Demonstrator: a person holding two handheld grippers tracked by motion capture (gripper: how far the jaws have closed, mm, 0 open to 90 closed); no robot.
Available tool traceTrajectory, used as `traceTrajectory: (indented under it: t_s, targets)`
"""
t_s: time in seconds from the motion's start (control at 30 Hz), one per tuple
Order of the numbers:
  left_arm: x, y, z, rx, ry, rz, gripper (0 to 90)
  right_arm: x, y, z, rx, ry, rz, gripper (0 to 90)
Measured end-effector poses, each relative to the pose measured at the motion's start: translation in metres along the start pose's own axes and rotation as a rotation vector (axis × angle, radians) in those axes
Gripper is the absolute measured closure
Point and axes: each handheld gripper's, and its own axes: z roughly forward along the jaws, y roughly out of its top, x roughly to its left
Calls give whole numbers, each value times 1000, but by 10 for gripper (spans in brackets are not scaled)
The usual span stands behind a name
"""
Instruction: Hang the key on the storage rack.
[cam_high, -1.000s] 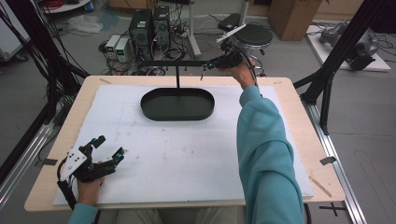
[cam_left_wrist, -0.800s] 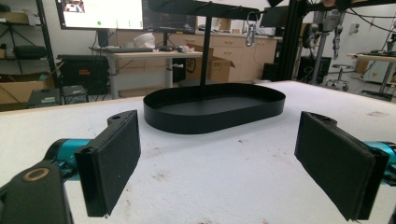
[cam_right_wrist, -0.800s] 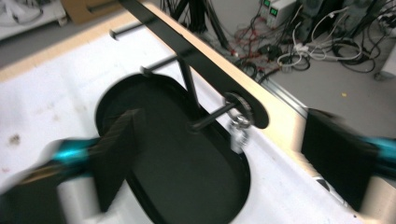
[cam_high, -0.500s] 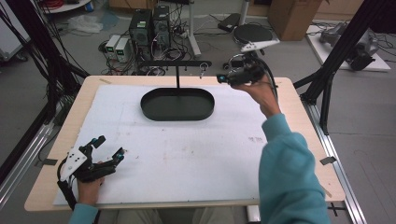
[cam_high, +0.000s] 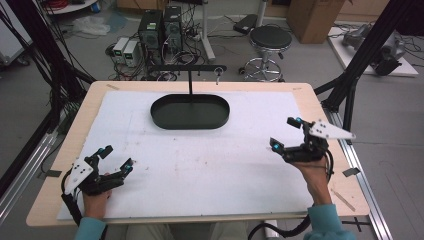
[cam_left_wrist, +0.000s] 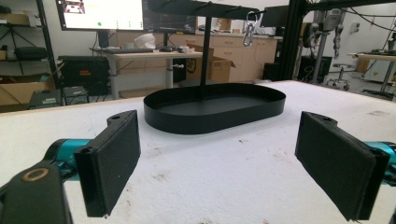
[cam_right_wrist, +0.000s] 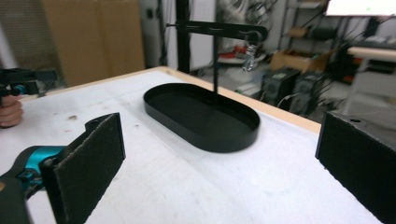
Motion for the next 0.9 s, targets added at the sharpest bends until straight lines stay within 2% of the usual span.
traceTrajectory:
  t_s: [0.1, 0.13, 0.17, 0.37, 0.47, 0.5, 0.6, 0.87, 0.9]
  targets:
    - [-1, 0, 0, -1, -2, -1, 146, 2, -27, -13, -41, -21, 38, 7]
    - [-1, 0, 0, -1, -2, -1, 146, 2, -27, -13, -41, -21, 38, 7]
    - [-1, 0, 0, -2, -1, -1, 146, 3, -42, -18, -43, -45, 49, 7]
    - [-1, 0, 0, -3, -2, 4, 145, 5, -74, -22, -57, -74, 46, 7]
    - [-1, 0, 0, -3, 0, 3, 146, 6, -84, -21, -83, -81, 42, 7]
    - [-1, 0, 0, -3, 0, 3, 146, 7, -92, -20, -93, -86, 55, 7]
    - [-1, 0, 0, -3, -1, 5, 146, 7, -99, -16, -71, -97, 48, 7]
    - [-1, 0, 0, -4, -1, 2, 146, 8, -99, -15, -61, -90, 44, 7]
    - [-1, 0, 0, -2, -1, 6, 146, 9, -99, -15, -62, -101, 40, 7]
